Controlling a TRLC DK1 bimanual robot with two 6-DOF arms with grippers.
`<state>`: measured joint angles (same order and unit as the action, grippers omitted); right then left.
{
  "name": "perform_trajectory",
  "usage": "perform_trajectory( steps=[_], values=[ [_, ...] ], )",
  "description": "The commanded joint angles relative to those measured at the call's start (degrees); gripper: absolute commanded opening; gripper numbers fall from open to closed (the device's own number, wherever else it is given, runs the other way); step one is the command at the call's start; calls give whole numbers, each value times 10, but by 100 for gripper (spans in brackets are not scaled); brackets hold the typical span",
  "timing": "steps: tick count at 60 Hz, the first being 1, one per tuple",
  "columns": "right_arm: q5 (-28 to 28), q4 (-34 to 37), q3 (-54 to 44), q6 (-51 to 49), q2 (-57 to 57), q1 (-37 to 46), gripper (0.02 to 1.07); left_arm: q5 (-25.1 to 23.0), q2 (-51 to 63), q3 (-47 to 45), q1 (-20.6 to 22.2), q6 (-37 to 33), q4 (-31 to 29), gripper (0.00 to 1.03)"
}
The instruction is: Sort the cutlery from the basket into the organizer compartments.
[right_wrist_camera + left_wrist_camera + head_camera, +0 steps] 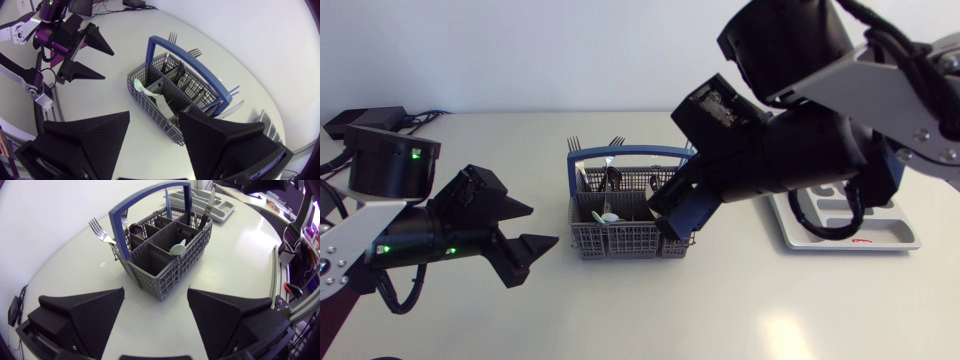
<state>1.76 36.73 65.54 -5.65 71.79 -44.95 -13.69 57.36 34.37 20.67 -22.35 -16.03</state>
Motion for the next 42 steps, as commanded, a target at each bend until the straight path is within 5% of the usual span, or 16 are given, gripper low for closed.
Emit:
perform_trajectory(
  steps=[1, 19, 42],
  values=[
    [11, 19, 34, 17, 14, -17, 74, -5, -4, -8, 10, -4, -5, 89],
    [7, 15, 59, 42, 62, -62, 74, -3, 0, -1, 43, 2, -9, 91],
    [-33, -35, 44, 53, 130, -98, 73, -2, -8, -39, 10, -22, 28, 91]
  ],
)
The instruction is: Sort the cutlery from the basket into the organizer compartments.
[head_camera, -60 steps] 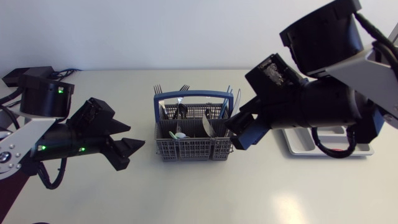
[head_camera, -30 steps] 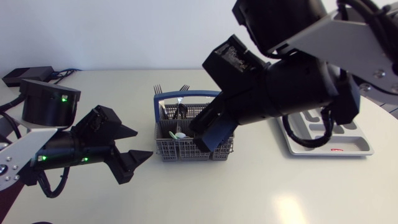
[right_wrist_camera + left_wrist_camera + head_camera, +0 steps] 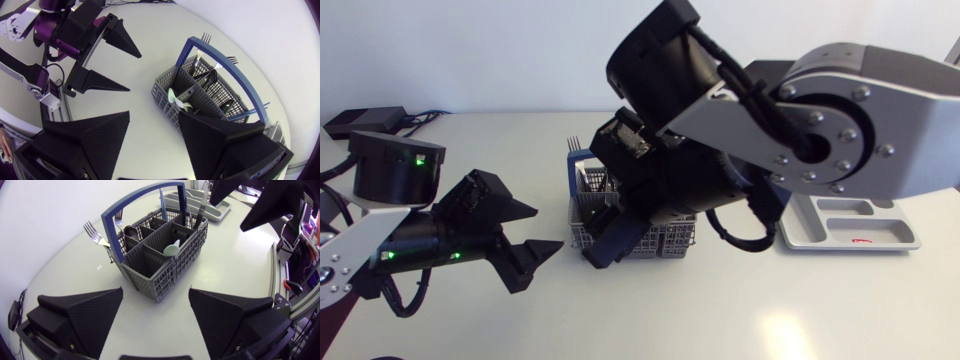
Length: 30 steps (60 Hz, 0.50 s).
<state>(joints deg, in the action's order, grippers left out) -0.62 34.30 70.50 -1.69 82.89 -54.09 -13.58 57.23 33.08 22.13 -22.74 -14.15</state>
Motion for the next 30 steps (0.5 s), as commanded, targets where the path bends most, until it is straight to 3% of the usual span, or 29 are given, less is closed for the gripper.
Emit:
perform_trajectory(
  steps=[1, 14, 23, 30],
  values=[
    [-10, -13, -6, 14, 22, -7, 73, -3, -6, -28, -5, -20, 13, 91],
    [-93, -60, -7, 13, 85, -36, 72, -2, 3, -63, -11, -35, 59, 91],
    [-101, -69, 7, 12, 121, -37, 64, -2, 10, -70, -23, -40, 75, 91],
    [-125, -82, 20, 7, 146, -41, 64, -2, 11, -72, -24, -42, 79, 91]
  ],
)
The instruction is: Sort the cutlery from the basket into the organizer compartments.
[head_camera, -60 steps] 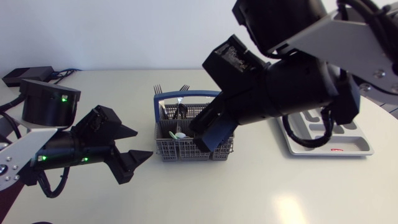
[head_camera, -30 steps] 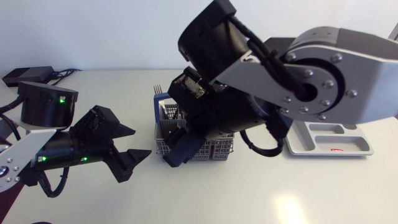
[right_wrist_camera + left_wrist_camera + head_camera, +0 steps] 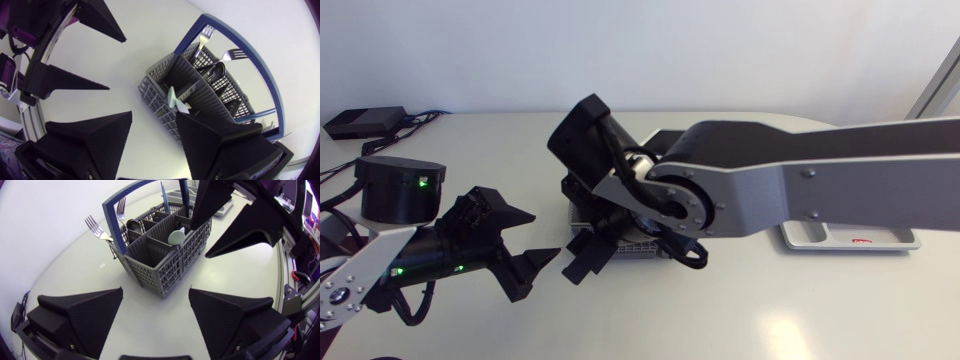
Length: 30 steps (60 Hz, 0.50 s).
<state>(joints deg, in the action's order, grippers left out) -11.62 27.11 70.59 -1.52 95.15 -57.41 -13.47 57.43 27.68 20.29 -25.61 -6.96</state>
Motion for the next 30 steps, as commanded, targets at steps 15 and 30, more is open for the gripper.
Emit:
perform_trajectory(
  steps=[15, 30],
  values=[
    [-46, -22, 55, -3, 61, -9, 60, -3, 5, -20, -20, -22, 7, 91],
    [-89, -11, 79, -5, 89, -19, 47, -3, 0, -27, -24, -28, 11, 91]
  ],
)
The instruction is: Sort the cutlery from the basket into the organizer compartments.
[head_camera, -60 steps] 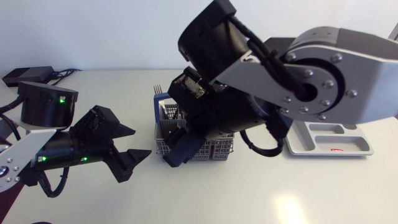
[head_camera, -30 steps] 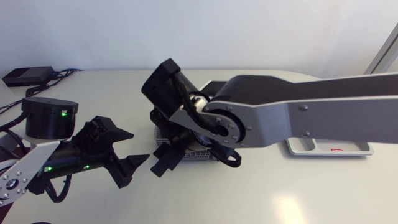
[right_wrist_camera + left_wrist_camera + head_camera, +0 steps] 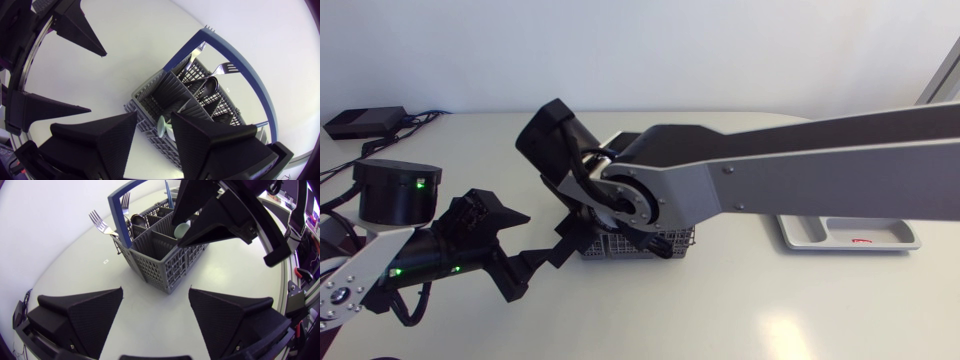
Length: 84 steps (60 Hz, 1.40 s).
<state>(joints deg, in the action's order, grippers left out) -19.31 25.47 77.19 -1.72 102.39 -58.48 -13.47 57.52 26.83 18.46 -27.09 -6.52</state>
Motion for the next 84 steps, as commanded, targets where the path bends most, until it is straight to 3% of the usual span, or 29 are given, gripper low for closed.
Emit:
perform_trajectory(
  steps=[1, 8, 18, 40, 54, 84],
  values=[
    [-17, 5, 13, -3, 18, -9, 46, -3, -1, -20, -6, -14, 7, 91],
    [-46, 12, 12, -1, 27, -14, 46, -3, -1, -27, -7, -16, 16, 91],
    [-86, 13, 10, 0, 32, -23, 35, -3, -1, -29, -7, -16, 18, 91],
    [-93, 20, 11, 0, 37, -30, 25, -3, -1, -35, -7, -17, 25, 91],
    [-103, 17, 8, -8, 37, -33, 10, -3, -1, -39, -6, -17, 25, 91],
    [-97, 35, -4, -36, -65, -47, 9, -3, -24, -38, -4, -17, 5, 91]
  ],
)
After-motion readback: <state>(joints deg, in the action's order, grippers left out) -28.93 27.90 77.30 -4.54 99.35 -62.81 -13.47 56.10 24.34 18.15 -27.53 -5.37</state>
